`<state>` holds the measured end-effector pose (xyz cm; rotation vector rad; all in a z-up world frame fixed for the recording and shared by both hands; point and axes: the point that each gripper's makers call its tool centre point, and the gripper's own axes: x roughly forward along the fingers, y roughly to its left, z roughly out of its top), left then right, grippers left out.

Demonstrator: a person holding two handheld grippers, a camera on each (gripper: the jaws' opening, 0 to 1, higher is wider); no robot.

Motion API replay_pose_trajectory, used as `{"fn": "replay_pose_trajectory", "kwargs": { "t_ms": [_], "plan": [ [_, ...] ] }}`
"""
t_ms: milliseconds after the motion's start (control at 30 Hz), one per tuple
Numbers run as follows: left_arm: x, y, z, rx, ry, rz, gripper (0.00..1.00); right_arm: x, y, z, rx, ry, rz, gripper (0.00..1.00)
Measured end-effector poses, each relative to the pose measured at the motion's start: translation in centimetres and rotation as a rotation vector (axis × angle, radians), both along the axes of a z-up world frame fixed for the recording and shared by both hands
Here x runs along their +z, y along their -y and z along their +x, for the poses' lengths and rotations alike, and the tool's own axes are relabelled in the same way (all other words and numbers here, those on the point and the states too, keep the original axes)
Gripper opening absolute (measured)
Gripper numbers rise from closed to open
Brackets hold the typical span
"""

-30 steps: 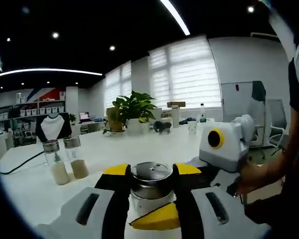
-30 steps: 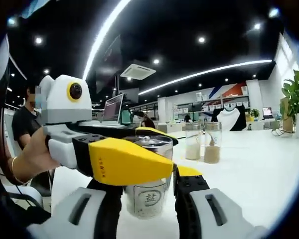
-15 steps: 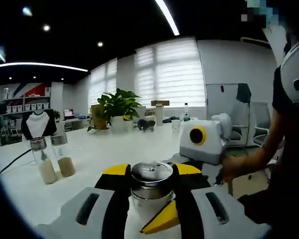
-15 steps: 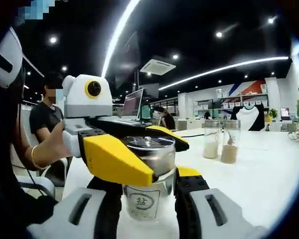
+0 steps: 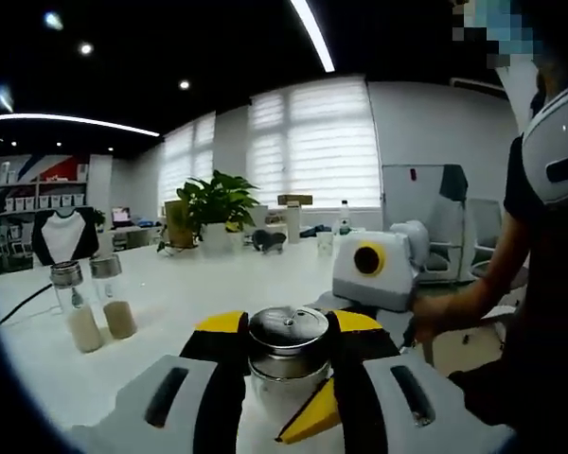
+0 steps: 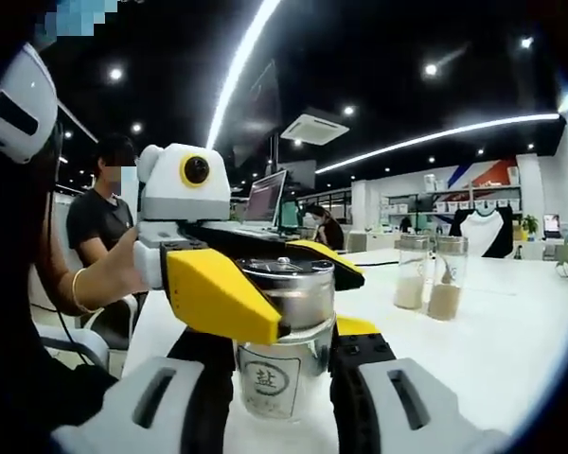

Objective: Rotate the seasoning bottle until the label or dispensing opening points toward the visible target arrow and the bottle remains upright within the marked orientation range

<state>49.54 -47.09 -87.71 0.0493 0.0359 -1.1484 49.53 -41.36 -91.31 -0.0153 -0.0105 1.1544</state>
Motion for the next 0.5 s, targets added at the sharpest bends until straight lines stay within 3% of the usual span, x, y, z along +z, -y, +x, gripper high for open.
{"fn": "replay_pose_trajectory", "kwargs": {
  "t_ms": [500],
  "plan": [
    [-0.34,-0.01,0.26,0.008,-0.011,-0.011,0.35,-0.33,0.33,0.68,-0.095,0.017,-0.009,0.35]
  ]
}}
